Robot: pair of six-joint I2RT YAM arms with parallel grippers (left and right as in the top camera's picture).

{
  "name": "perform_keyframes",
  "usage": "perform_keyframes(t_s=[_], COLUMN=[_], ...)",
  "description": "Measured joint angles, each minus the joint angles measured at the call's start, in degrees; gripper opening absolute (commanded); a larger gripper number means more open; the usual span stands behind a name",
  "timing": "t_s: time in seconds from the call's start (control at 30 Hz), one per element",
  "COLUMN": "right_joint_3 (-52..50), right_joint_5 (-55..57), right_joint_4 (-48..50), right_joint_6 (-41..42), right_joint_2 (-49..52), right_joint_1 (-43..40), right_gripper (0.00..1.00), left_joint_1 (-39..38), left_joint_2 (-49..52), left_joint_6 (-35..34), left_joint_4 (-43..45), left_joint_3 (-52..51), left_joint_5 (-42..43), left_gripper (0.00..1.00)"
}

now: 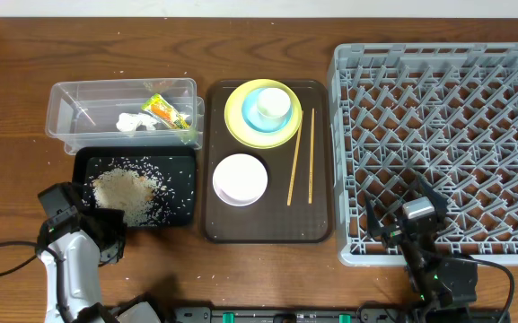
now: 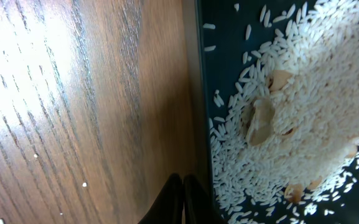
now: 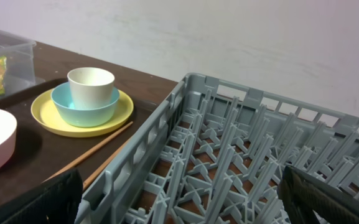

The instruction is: Sort waste into correct bins and load items into the dishwasher rack

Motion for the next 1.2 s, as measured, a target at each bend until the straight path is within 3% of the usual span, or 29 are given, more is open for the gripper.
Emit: perform_keyframes(t_s=[0.57,0.83,1.2], right_joint_3=[0.0,0.0,0.0], right_joint_5=[0.0,0.0,0.0], right_joint_4=[0.0,0.0,0.5], right_joint_6=[0.0,0.0,0.0], right_joint_2=[0.0,0.0,0.0], right_joint_1=[0.0,0.0,0.0], right_gripper=[0.99,0.99,0.99], left_joint_1=[0.0,-0.7,-15.2], left_joint_2=[-16.0,-20.9,-17.9], left_joint_6=[4.2,16.5,22.4], left_joint_4=[-12.2,-7.0,-5.0], left_joint_3=[2.1,2.6,7.1], left_joint_5=[2.6,20.7,25.8], left_gripper=[0.06,0.16,0.16])
